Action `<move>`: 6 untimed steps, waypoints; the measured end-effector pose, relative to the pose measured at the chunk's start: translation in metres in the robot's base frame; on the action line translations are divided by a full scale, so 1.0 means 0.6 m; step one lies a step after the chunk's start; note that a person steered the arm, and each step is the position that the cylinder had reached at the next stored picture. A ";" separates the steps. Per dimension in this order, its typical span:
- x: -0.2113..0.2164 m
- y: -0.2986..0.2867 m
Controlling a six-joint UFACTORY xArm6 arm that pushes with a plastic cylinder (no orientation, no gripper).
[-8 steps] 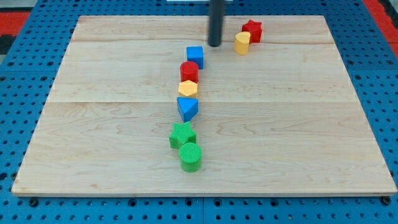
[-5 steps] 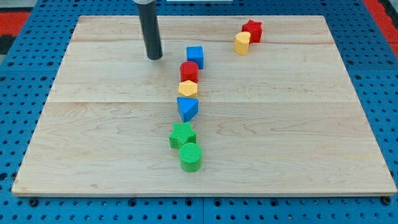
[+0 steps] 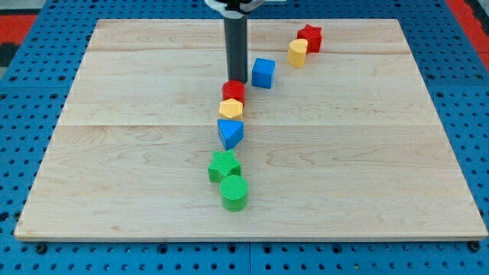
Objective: Place the red star yellow heart and the blue cube in a vertical line
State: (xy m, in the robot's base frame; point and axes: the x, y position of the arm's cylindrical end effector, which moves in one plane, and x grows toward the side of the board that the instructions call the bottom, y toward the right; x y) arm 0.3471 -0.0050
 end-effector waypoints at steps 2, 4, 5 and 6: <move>-0.012 0.065; -0.045 0.059; -0.052 0.030; -0.052 0.046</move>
State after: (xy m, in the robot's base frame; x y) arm 0.3157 0.0225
